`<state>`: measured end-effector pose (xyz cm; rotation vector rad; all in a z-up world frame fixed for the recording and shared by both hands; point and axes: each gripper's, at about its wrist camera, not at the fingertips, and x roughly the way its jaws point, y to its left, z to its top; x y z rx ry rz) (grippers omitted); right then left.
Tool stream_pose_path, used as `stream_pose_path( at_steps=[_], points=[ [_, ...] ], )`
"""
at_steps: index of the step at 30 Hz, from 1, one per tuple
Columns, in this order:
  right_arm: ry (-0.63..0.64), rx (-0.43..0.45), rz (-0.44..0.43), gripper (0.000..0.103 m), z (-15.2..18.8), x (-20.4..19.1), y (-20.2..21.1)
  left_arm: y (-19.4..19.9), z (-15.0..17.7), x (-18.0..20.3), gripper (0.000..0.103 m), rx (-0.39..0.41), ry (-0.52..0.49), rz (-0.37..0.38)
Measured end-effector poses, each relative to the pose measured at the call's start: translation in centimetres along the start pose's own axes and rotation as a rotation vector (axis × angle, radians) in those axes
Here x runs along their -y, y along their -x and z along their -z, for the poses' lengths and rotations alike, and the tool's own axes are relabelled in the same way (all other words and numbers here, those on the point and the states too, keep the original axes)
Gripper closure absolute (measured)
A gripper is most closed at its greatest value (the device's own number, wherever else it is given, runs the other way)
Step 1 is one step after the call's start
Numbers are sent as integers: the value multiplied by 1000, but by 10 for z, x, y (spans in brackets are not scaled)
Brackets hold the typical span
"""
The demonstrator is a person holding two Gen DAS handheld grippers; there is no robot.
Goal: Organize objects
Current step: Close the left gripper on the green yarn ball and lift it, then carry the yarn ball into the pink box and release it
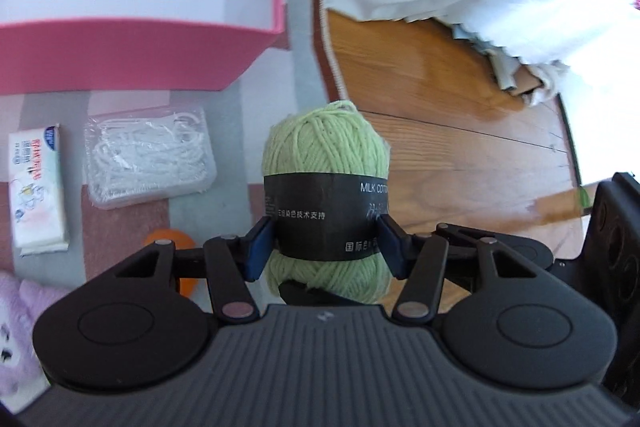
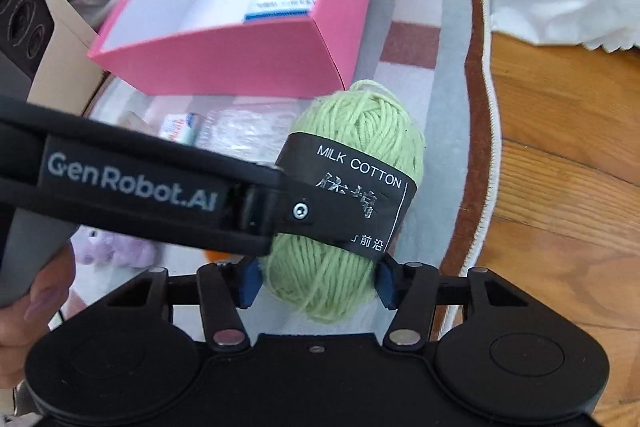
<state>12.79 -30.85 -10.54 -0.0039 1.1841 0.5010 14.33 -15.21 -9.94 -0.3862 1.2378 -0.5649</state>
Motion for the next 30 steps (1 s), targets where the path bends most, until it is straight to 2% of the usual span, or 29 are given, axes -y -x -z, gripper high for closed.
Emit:
stream_pose_path(
  at_steps=[5, 11, 15, 18, 25, 30],
  points=[
    [-35, 1, -5, 43, 5, -20, 38, 34, 5, 18, 49, -36, -15, -33],
    [-35, 31, -51, 41, 0, -45, 72, 98, 12, 24, 49, 24, -48, -31],
    [8, 66, -96, 40, -6, -69, 92, 140, 13, 17, 49, 62, -52, -32],
    [69, 97, -97, 40, -13, -93, 104, 170, 11, 9, 49, 97, -41, -41],
    [171, 195, -128, 40, -57, -146, 116, 231, -18, -6, 49, 190, -83, -140],
    [165, 263, -197, 41, -103, -170, 106, 249, -65, -39, 48, 215, -36, -197]
  ],
)
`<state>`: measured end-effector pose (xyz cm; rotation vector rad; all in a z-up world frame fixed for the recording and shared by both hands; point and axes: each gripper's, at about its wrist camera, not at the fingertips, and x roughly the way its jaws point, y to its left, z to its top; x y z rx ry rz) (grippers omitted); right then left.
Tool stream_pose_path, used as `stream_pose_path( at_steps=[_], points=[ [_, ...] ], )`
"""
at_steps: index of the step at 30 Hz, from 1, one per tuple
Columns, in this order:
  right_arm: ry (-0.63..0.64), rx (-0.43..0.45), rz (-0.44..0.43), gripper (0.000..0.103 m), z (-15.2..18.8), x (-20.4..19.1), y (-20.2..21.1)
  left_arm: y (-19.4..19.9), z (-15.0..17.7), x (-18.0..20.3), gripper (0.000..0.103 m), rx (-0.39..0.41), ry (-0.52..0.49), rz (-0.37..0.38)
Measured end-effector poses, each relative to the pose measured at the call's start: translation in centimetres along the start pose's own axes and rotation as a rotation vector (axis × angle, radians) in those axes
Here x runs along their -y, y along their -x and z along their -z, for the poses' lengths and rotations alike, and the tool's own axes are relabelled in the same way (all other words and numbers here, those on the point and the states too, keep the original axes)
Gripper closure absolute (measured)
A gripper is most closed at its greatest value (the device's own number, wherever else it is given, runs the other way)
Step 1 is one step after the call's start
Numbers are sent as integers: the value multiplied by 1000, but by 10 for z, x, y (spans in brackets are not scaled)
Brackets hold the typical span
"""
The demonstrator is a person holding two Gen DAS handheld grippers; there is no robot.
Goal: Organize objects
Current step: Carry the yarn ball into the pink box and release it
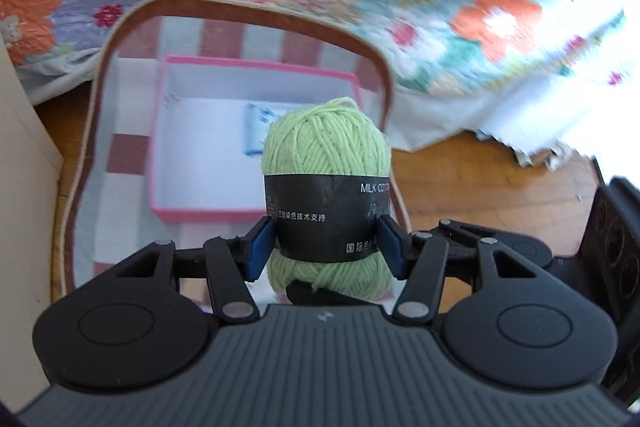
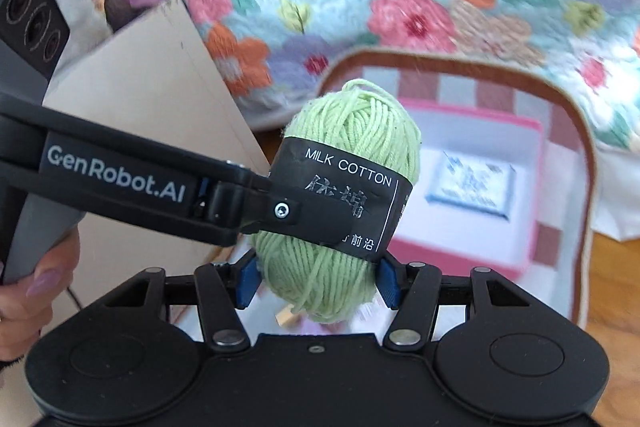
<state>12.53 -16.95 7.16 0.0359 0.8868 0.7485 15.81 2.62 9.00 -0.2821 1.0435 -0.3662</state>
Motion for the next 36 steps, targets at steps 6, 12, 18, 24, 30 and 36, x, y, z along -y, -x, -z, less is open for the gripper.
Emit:
stream_pose_path(
  at_steps=[6, 12, 18, 24, 30, 36],
  points=[
    [-37, 21, -36, 41, -39, 18, -63, -50, -49, -51, 48, -22, 89, -48],
    [-155, -33, -84, 41, -45, 54, -150, -121, -65, -92, 48, -119, 77, -116],
    [-178, -59, -59, 41, -34, 60, -211, -163, -68, -119, 49, -159, 69, -167],
    [-192, -118, -64, 42, -34, 73, -229, -169, -61, -120, 49, -157, 53, -132],
    [-135, -148, -42, 42, -26, 73, -231, -184, -53, -115, 50, -190, 45, -178],
    [-218, -178, -23, 41, -19, 90, -245, -177, -46, -125, 52, -107, 124, -138]
  ],
)
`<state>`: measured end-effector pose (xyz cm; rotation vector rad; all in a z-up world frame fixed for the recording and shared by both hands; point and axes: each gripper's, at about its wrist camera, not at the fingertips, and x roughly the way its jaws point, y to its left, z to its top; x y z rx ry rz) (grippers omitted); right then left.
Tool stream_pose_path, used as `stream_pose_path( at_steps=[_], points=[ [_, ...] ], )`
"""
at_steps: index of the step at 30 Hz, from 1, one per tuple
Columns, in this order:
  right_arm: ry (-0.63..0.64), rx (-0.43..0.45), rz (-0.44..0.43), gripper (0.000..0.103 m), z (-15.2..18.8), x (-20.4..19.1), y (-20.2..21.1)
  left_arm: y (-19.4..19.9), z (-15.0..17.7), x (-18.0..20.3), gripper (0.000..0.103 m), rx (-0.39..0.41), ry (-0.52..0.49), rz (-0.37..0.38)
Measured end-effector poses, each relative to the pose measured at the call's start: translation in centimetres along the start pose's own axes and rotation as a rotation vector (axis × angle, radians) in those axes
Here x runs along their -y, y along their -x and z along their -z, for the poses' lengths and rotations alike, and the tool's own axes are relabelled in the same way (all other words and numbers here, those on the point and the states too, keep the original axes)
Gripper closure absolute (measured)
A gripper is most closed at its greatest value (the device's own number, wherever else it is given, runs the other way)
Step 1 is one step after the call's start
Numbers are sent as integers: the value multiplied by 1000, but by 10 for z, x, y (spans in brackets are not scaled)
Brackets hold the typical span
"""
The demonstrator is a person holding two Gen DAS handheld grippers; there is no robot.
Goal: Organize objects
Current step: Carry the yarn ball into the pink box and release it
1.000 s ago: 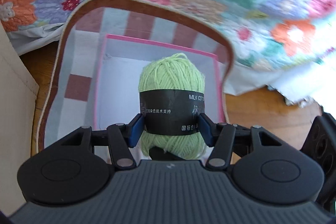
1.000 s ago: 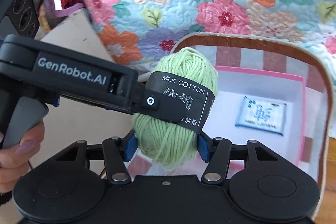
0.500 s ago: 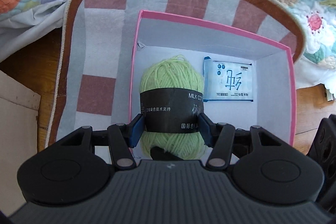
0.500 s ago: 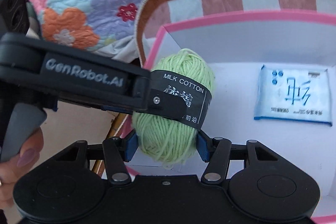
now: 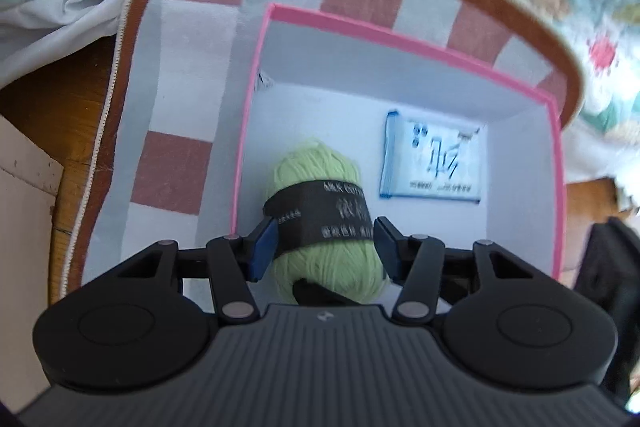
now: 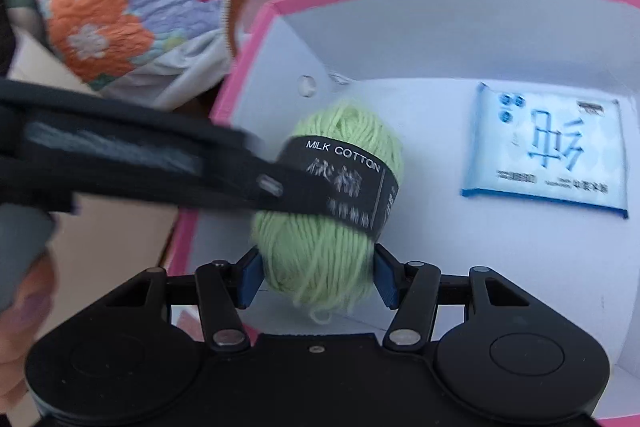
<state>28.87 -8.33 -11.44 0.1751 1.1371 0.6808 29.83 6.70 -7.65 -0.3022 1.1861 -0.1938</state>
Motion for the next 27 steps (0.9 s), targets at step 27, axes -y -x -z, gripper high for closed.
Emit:
stream_pose_path(
  at_steps=[27],
  points=[
    [23, 89, -4, 63, 29, 11, 59, 34, 25, 24, 79, 70, -65, -166]
  ],
)
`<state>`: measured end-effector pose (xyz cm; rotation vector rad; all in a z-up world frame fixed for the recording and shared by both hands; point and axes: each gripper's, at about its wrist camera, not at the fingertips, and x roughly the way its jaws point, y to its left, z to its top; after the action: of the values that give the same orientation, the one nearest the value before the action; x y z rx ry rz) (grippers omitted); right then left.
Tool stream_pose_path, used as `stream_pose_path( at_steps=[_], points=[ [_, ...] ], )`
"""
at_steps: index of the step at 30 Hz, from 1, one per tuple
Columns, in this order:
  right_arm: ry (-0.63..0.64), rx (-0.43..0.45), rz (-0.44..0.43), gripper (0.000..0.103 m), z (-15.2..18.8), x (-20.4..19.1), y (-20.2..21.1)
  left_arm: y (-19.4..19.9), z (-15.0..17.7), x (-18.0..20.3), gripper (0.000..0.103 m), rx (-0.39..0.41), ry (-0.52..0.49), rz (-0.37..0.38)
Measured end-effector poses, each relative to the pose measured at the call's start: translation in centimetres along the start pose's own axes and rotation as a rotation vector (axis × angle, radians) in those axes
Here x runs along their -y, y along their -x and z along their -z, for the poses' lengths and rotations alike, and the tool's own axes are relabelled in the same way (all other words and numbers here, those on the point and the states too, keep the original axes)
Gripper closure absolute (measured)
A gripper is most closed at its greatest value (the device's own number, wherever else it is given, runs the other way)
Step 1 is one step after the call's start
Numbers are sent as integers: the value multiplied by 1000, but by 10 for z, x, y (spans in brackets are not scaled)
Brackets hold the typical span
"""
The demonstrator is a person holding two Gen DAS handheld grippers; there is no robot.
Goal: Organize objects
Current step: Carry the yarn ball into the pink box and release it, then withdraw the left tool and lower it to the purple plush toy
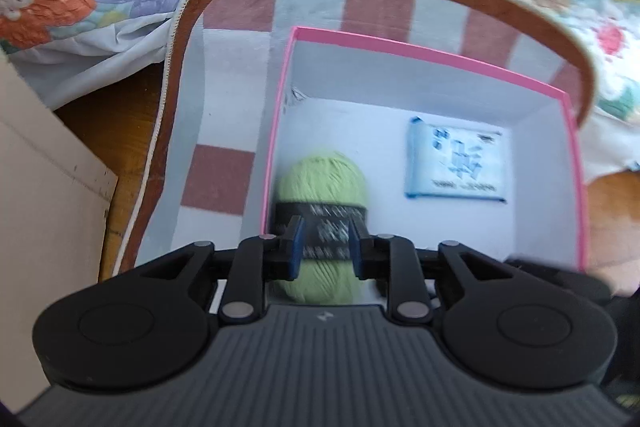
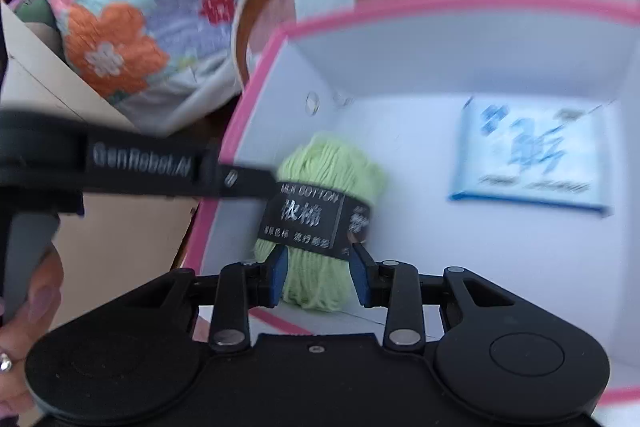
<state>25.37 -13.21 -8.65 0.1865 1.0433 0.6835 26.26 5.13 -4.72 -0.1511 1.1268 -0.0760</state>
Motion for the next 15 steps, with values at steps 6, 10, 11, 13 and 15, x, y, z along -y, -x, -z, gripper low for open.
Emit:
stream_pose_path(
  at_steps=[6, 10, 11, 13, 15],
  points=[
    [135, -40, 127, 54, -5, -15, 72, 51, 23, 16, 54, -45, -106, 2],
    [187, -16, 221, 27, -7, -29, 109, 84, 40, 23, 43, -76, -156, 30],
    [206, -12, 245, 27, -5, -33, 119, 92, 44, 22, 41, -83, -154, 48],
    [220, -6, 271, 24, -1, -36, 138, 106, 53, 19, 39, -90, -152, 87],
    [210, -10, 272, 21, 2, -38, 156, 116, 62, 15, 38, -102, -150, 155]
  ],
)
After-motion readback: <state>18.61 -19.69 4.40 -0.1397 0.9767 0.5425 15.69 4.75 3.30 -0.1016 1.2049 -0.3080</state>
